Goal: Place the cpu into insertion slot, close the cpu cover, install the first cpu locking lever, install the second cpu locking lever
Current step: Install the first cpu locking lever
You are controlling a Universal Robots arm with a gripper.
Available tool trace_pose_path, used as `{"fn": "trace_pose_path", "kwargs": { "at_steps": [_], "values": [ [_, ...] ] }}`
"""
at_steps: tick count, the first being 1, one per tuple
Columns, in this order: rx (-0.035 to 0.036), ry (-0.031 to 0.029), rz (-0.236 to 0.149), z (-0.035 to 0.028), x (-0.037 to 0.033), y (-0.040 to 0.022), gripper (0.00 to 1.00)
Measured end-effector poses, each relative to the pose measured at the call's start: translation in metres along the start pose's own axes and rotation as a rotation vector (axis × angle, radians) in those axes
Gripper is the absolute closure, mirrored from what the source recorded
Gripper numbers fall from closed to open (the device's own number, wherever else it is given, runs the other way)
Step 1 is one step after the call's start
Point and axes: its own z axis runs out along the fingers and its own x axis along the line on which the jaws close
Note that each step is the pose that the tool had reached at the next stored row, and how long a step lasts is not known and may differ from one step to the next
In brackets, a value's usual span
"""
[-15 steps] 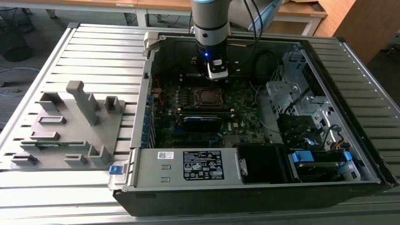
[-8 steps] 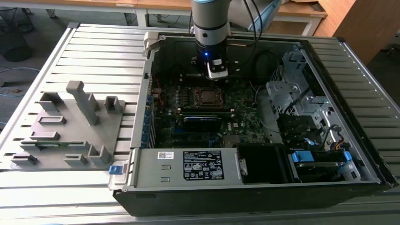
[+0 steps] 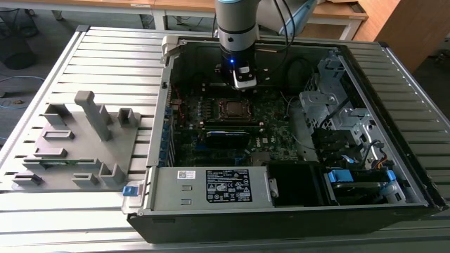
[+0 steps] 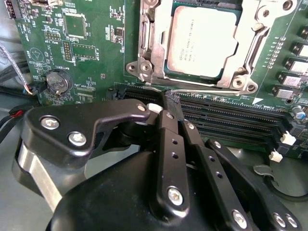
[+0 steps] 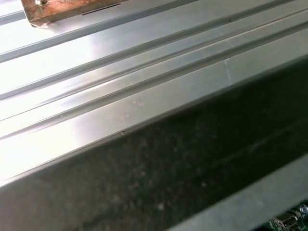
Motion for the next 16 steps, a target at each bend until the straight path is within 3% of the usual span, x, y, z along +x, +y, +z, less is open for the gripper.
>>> {"fn": "trace_pose_path", "kwargs": {
  "at_steps": [16],
  "values": [
    [0.0037,-0.0015,-0.001,0.0024,-0.0003,-0.0016,0.89]
  ]
}}
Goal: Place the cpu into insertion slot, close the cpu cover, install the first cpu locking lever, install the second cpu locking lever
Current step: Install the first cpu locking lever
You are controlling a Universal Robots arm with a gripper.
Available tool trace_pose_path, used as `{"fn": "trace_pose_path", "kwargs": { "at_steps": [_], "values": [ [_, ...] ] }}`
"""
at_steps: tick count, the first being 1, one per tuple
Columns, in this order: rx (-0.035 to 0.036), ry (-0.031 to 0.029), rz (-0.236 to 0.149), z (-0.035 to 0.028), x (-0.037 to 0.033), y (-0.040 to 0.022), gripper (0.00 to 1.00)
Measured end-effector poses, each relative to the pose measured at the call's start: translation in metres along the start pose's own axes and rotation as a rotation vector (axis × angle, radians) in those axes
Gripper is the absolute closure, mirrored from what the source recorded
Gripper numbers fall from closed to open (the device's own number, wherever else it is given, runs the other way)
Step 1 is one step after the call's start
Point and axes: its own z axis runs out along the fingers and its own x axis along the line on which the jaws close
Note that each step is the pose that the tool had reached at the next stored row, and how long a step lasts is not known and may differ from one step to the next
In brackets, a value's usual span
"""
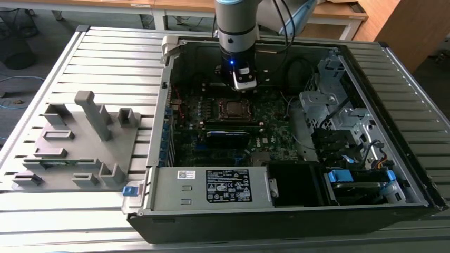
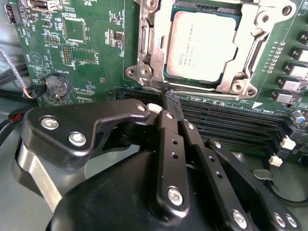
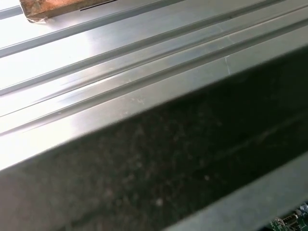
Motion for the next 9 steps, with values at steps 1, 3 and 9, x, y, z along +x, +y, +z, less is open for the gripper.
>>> {"fn": "trace_pose_path", "kwargs": {
  "at_steps": [1,3,9],
  "values": [
    [0.0,0.0001,0.0,0.0003,0.0,-0.0002,0.89],
    [0.0001,0.0,0.0,0.0006,0.0,-0.0003,0.89],
    [-0.0001,-0.0002,0.0,0.0019,0.0,-0.0008,0.89]
  ]
}}
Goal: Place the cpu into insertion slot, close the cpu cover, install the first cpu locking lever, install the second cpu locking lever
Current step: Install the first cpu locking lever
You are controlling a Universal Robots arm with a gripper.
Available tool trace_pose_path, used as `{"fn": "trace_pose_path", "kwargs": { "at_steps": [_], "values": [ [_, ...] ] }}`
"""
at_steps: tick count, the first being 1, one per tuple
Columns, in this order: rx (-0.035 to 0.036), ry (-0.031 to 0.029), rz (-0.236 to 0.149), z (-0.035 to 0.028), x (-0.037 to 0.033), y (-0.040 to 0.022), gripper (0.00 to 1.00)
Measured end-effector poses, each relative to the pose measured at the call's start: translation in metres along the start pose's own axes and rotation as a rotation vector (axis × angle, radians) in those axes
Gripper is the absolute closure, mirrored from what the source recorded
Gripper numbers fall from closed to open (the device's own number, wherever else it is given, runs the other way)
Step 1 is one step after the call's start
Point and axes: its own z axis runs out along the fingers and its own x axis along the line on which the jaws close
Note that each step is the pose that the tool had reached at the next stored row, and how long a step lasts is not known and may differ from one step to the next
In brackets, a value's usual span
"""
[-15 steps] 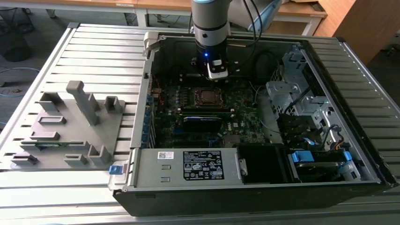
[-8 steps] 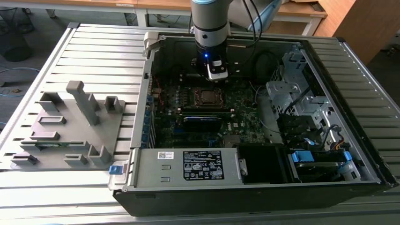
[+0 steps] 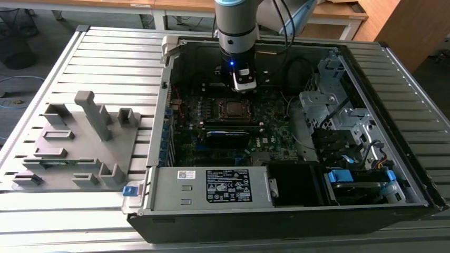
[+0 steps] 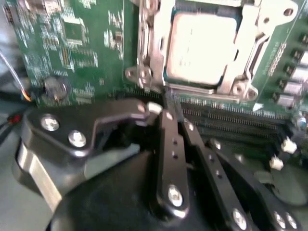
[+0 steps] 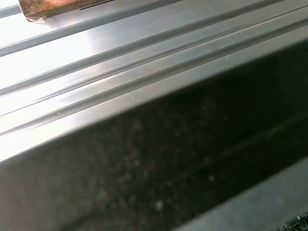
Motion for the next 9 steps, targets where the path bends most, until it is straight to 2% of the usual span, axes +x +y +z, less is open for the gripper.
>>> {"fn": "trace_pose_path", "kwargs": {
  "at_steps": [2,6,9],
  "values": [
    [0.0001,0.0001,0.0,0.0,0.0,0.0,0.89],
    [-0.0092,0.004,0.002,-0.0001,0.0,0.0,0.89],
    [-0.01,0.0048,0.002,-0.0008,-0.0001,0.0002,0.89]
  ]
}}
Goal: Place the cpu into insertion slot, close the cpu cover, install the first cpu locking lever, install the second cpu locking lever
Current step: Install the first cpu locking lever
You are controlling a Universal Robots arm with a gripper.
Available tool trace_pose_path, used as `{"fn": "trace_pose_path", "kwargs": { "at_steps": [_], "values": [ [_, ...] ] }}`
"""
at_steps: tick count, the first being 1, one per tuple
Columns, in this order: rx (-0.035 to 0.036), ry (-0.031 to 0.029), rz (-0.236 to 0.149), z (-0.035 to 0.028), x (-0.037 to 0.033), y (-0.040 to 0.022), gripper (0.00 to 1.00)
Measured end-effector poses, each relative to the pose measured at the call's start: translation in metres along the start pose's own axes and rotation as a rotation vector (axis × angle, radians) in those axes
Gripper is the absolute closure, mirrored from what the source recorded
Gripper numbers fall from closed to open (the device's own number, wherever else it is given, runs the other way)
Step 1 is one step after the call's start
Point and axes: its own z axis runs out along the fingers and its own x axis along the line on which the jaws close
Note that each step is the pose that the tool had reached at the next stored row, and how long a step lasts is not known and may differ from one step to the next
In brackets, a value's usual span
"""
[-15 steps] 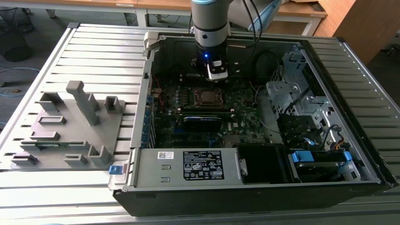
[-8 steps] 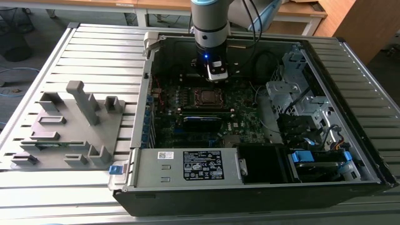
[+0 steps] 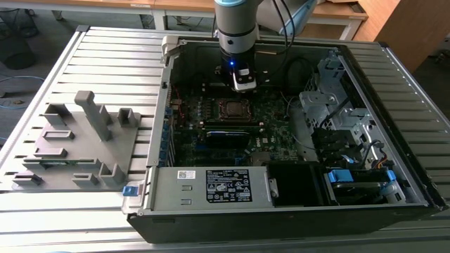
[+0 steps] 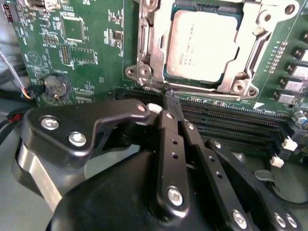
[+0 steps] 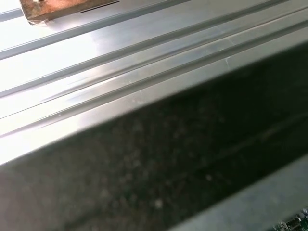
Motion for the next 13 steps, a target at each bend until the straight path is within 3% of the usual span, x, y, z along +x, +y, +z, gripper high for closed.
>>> {"fn": "trace_pose_path", "kwargs": {
  "at_steps": [4,10,13],
  "values": [
    [0.0013,0.0016,0.0,-0.0054,-0.0006,0.0008,0.89],
    [0.0016,0.002,0.0,-0.0202,-0.0022,0.0032,0.89],
    [0.0016,0.002,0.0,-0.023,-0.0025,0.0037,0.89]
  ]
}}
